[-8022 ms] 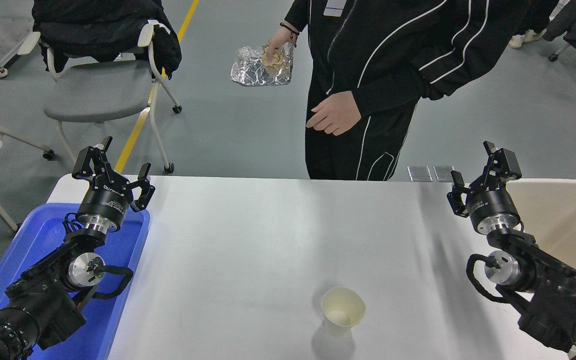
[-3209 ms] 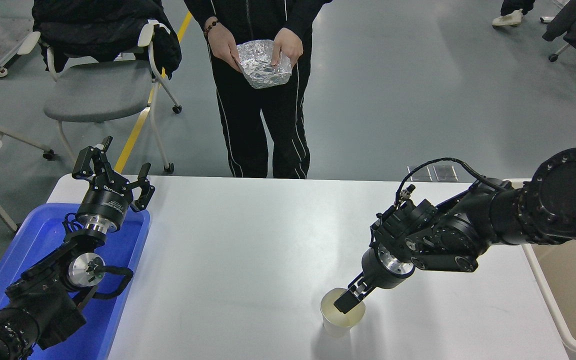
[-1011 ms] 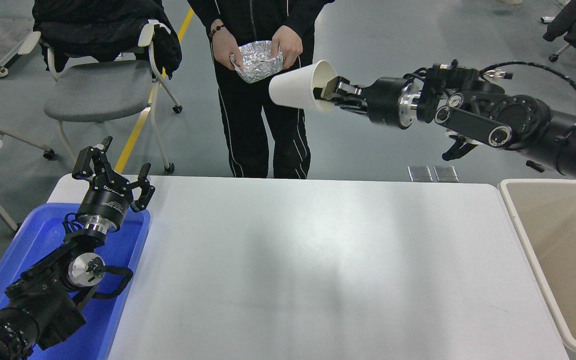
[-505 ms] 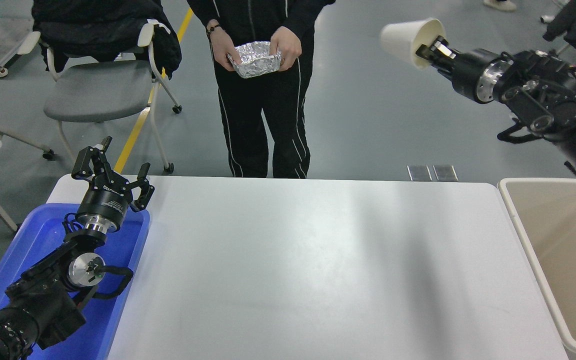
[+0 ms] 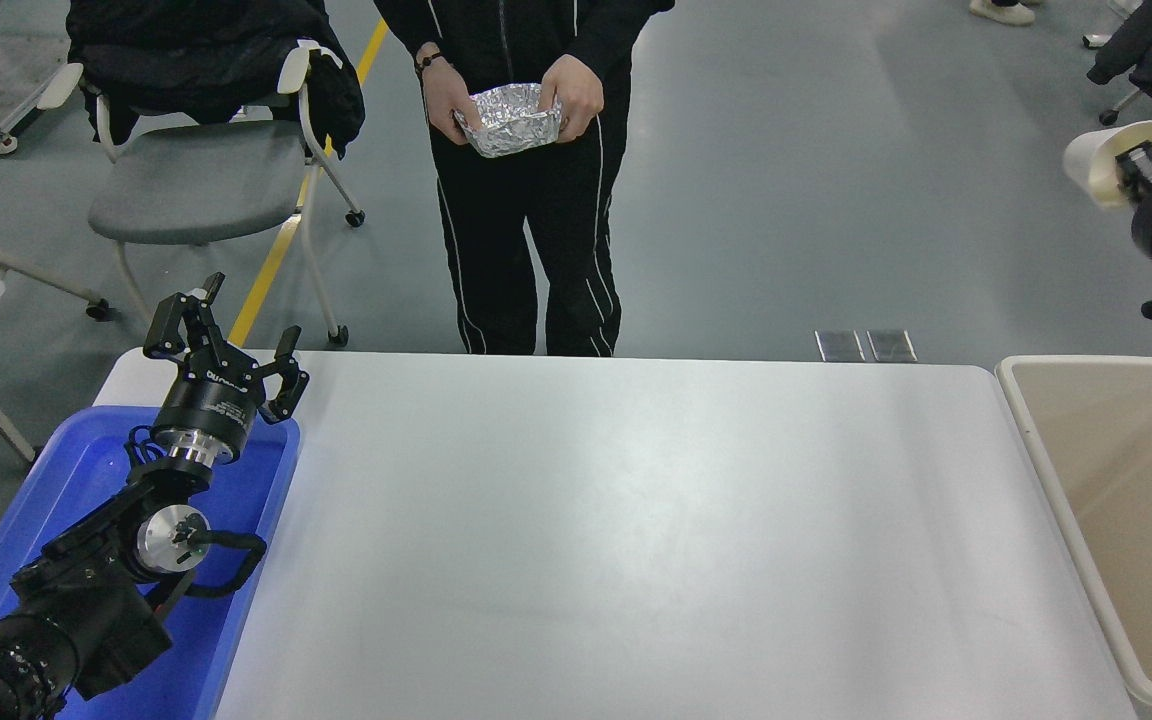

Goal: Dispose of the paper cup in the dustbin

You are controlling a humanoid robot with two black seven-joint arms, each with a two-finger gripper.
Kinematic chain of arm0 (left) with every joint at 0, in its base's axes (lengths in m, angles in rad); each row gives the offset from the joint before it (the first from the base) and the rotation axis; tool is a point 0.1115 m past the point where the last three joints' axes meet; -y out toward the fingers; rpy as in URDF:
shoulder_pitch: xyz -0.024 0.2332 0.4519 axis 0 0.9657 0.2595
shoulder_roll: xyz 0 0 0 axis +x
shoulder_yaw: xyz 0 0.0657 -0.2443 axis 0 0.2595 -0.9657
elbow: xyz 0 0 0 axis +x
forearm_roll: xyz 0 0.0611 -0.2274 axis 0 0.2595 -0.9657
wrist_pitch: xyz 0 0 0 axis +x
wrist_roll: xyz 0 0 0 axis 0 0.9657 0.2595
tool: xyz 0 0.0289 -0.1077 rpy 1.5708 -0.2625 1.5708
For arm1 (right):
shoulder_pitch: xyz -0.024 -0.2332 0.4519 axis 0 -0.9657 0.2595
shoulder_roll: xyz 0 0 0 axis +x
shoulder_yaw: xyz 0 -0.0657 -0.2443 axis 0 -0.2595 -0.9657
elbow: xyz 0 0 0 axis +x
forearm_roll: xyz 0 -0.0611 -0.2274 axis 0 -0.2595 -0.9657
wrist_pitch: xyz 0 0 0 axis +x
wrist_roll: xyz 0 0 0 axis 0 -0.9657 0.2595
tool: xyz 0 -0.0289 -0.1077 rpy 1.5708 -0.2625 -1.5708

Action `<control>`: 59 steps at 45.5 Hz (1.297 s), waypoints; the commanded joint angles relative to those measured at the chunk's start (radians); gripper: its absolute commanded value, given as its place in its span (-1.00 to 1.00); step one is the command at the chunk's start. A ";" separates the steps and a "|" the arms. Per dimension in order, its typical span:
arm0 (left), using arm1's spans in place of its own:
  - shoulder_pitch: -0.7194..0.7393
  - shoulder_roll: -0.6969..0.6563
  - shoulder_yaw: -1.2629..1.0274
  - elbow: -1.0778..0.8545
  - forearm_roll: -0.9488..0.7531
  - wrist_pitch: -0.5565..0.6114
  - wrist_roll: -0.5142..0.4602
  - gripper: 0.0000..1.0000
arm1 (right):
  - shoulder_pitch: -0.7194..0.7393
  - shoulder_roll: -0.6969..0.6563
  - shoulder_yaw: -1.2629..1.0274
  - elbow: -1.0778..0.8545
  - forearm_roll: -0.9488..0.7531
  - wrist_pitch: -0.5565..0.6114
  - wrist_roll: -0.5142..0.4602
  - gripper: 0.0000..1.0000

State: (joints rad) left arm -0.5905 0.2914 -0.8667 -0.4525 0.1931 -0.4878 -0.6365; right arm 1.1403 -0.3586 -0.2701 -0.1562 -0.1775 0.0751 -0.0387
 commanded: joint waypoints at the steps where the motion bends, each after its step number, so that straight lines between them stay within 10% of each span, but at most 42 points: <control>1: 0.000 0.000 0.000 0.000 0.000 0.000 0.000 1.00 | -0.123 -0.048 0.017 -0.020 0.012 -0.083 -0.059 -1.00; 26: 0.000 0.000 0.000 0.000 0.000 0.000 0.000 1.00 | -0.459 0.009 0.135 -0.006 0.016 -0.118 -0.084 -1.00; 59: 0.000 0.000 0.000 0.000 0.000 0.000 0.000 1.00 | -0.510 0.059 0.129 0.027 0.015 -0.120 -0.079 -1.00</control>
State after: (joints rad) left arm -0.5906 0.2915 -0.8667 -0.4525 0.1934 -0.4878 -0.6365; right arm 0.6365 -0.3058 -0.1389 -0.1320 -0.1625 -0.0401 -0.1196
